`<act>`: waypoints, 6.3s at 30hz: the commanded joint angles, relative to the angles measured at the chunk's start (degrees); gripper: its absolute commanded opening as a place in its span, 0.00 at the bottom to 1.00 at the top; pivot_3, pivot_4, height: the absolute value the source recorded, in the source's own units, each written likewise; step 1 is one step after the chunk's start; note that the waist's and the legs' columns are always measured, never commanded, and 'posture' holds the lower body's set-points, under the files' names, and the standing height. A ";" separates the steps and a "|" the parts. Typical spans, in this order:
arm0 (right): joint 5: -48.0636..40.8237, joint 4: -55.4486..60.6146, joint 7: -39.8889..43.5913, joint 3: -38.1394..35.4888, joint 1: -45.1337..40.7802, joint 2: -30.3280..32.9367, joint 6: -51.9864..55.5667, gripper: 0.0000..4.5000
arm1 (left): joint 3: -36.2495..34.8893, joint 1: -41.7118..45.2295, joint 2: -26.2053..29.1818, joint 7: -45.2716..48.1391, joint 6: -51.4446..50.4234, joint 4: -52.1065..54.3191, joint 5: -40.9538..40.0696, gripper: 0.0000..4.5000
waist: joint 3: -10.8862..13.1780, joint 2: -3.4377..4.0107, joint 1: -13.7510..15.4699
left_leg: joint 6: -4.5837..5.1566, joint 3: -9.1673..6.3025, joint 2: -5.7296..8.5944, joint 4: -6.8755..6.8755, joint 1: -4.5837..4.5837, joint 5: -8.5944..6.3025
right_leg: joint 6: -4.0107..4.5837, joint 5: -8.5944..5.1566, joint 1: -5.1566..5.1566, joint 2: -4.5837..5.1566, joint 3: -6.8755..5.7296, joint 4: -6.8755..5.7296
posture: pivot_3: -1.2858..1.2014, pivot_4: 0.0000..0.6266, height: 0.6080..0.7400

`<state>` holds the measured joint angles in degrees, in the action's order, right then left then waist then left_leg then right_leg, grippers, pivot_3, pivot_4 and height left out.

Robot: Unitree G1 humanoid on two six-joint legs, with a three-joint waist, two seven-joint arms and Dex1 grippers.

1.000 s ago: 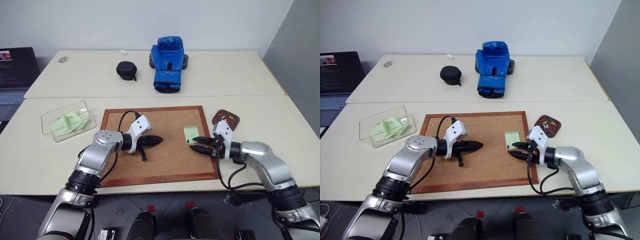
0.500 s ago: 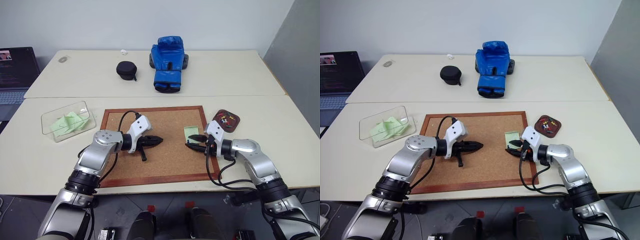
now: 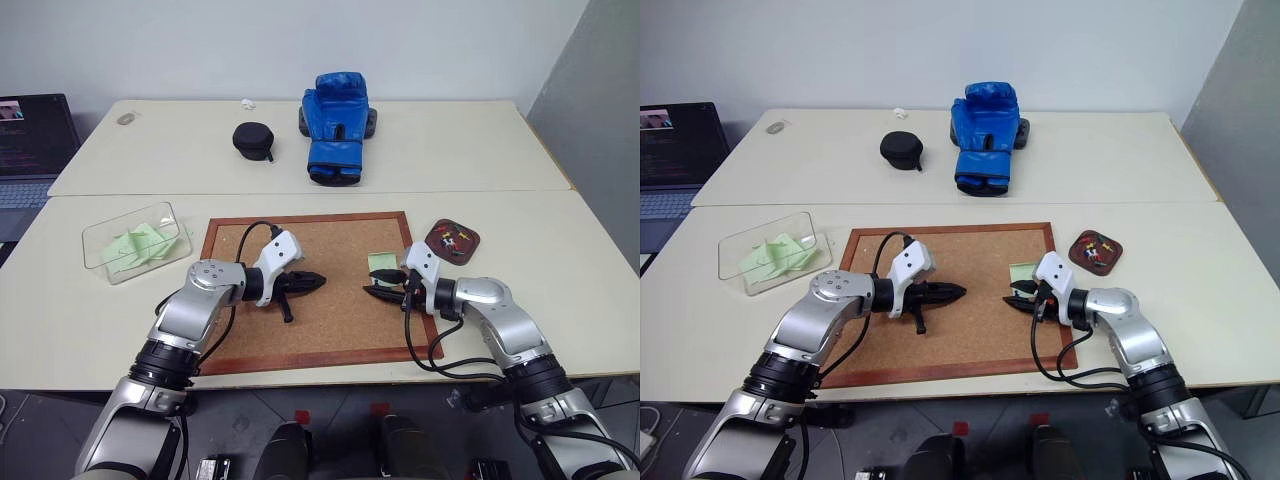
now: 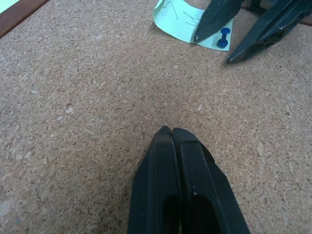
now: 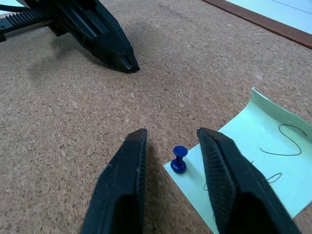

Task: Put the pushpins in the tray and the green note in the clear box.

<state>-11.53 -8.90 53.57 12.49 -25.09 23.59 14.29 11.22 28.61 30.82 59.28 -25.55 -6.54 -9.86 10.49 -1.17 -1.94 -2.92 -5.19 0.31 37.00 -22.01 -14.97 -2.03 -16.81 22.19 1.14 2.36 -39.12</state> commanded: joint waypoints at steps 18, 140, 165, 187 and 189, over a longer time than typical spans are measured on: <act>-4.17 10.69 2.33 -3.38 -2.23 3.48 4.16 0.01 | 0.46 -1.54 0.28 -0.24 0.01 3.31 -0.08 0.00 | 0.00 0.00 0.02 | 0.00 -0.04 0.00 0.00 -0.03 0.00 | 0.00 0.00 0.01 0.02 0.00 0.00 | 0.52 0.24 1.00; -3.36 -8.16 -27.34 -22.39 -8.19 2.69 13.91 0.57 | 2.24 7.65 -8.47 -11.29 -8.24 14.10 -12.64 0.00 | 0.01 0.00 -0.03 | -0.02 0.24 0.03 -0.03 -0.10 0.01 | -0.02 0.02 0.08 0.06 0.17 0.09 | 0.52 0.24 1.00; -15.34 25.33 -8.49 -19.04 0.66 12.21 18.73 0.57 | -11.61 7.49 -2.37 -18.02 -13.20 14.78 -13.81 0.00 | 0.04 0.05 -0.15 | -0.01 0.13 0.02 -0.02 -0.12 0.00 | -0.03 0.01 0.07 0.05 0.10 0.11 | 0.52 0.24 1.00; -28.89 35.92 -8.71 -9.20 -9.11 4.28 26.80 0.99 | -41.13 -2.93 0.49 -50.96 -8.87 2.95 -4.30 0.00 | 0.03 -0.03 0.44 | -0.01 -0.50 0.02 -0.03 -0.15 0.00 | -0.03 0.01 0.05 0.15 -0.14 0.13 | 0.52 0.24 1.00; -28.64 35.73 -9.02 -9.12 -9.01 4.00 26.46 0.99 | -41.07 -1.67 0.80 -50.89 -7.37 -0.45 -4.36 0.00 | 0.02 -0.04 0.47 | -0.02 -0.50 0.03 -0.02 -0.16 0.00 | -0.02 0.01 0.06 0.16 -0.14 0.13 | 0.52 0.24 1.00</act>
<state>-40.17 26.02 44.64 3.64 -33.20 27.89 42.37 -29.54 24.84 30.58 8.12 -36.19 -5.29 -13.90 10.51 -1.21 -1.47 -2.94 -5.71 0.33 36.98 -22.19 -14.97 -2.05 -16.80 22.25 1.30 2.19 -38.99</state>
